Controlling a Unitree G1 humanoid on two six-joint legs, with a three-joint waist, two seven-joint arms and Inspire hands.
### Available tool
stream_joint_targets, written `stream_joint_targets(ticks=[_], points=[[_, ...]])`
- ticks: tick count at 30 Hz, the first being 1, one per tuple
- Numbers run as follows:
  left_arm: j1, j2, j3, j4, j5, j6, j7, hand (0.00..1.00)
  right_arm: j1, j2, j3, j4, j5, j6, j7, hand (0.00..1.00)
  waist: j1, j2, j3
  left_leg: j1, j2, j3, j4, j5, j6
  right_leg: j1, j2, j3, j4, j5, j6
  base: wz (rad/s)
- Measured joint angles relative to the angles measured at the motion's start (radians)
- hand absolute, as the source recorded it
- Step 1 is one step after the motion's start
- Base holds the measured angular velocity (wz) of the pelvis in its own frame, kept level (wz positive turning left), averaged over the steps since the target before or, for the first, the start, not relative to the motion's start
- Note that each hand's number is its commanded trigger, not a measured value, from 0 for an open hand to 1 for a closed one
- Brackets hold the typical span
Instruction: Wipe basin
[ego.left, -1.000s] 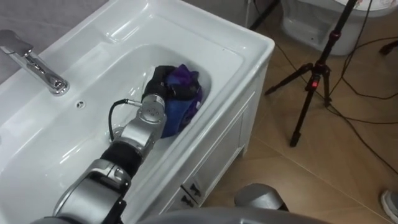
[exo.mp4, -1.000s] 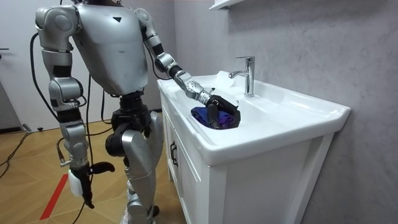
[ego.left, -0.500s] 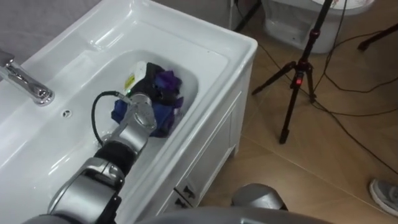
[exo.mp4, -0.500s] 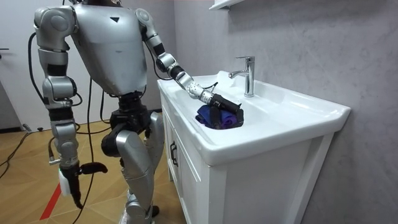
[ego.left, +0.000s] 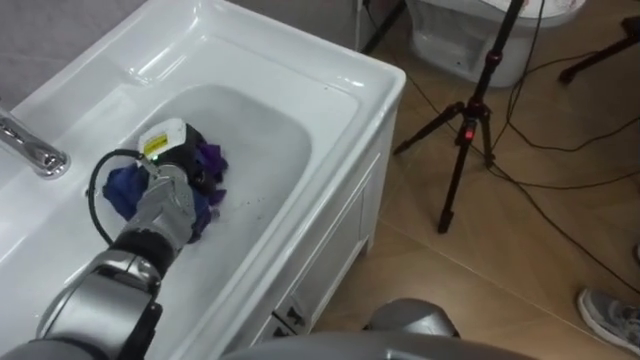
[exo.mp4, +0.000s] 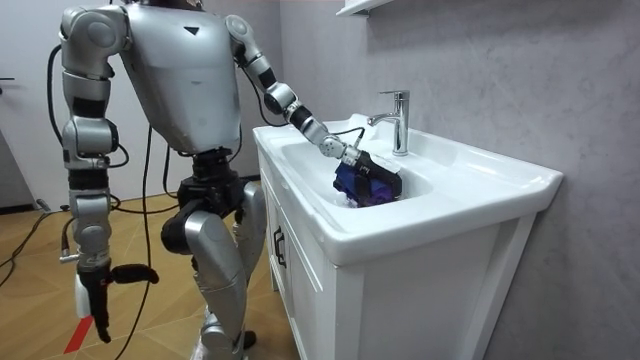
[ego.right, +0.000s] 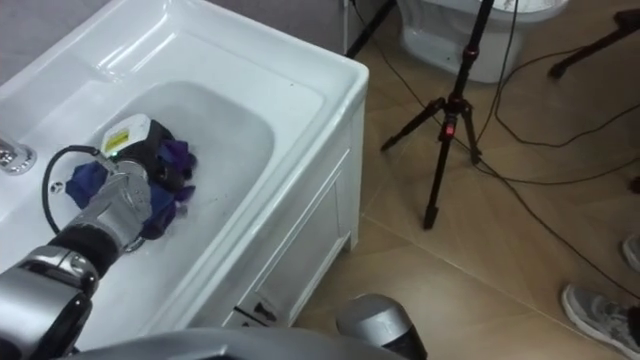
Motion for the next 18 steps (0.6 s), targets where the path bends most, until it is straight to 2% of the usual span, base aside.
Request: stream_joint_targets(ticks=[3,7,11,13,16,18], points=[[0.000,0.003,0.034,0.014,0.043,-0.002,0.001,1.00,-0.014,0.003,-0.018,0.008,-0.006,-0.011,-0.001,0.00,0.014,-0.002,0.0015,-0.009,0.006,-0.007,0.001,-0.001,-0.002,0.000,-0.002,-0.002,-0.010,0.004,-0.003,0.07],[-0.001,0.003,0.033,0.016,0.063,-0.029,0.003,1.00,-0.036,0.006,-0.018,0.006,-0.006,-0.031,-0.002,0.00,0.031,-0.008,0.0045,-0.018,0.011,-0.025,0.003,-0.002,-0.006,0.000,-0.002,-0.012,-0.012,0.005,-0.005,0.10],[-0.006,0.003,0.033,0.017,0.070,-0.050,0.003,1.00,-0.054,0.006,-0.011,0.009,0.005,-0.053,-0.006,0.00,0.037,-0.017,0.0029,-0.038,0.015,-0.052,0.015,-0.002,-0.006,0.000,-0.005,-0.045,-0.025,0.007,-0.008,0.16],[-0.014,0.003,0.033,0.022,0.083,-0.064,0.006,1.00,-0.063,0.009,0.000,0.016,0.023,-0.056,-0.015,0.00,0.042,-0.024,0.0064,-0.042,0.015,-0.058,0.017,-0.002,-0.006,-0.001,-0.008,-0.056,-0.028,0.008,-0.010,0.12],[-0.017,0.003,0.033,0.036,0.096,-0.088,0.025,1.00,-0.068,0.011,0.025,0.023,0.060,-0.067,-0.025,0.00,0.063,-0.032,0.0057,-0.044,0.017,-0.058,0.019,-0.002,-0.007,0.000,-0.007,-0.059,-0.031,0.009,-0.012,0.00],[-0.017,0.003,0.033,0.039,0.133,-0.105,0.033,1.00,-0.069,0.012,0.025,0.025,0.074,-0.077,-0.027,0.00,0.074,-0.037,0.0021,-0.052,0.018,-0.059,0.023,-0.002,-0.007,0.000,-0.008,-0.063,-0.041,0.011,-0.015,0.02]])
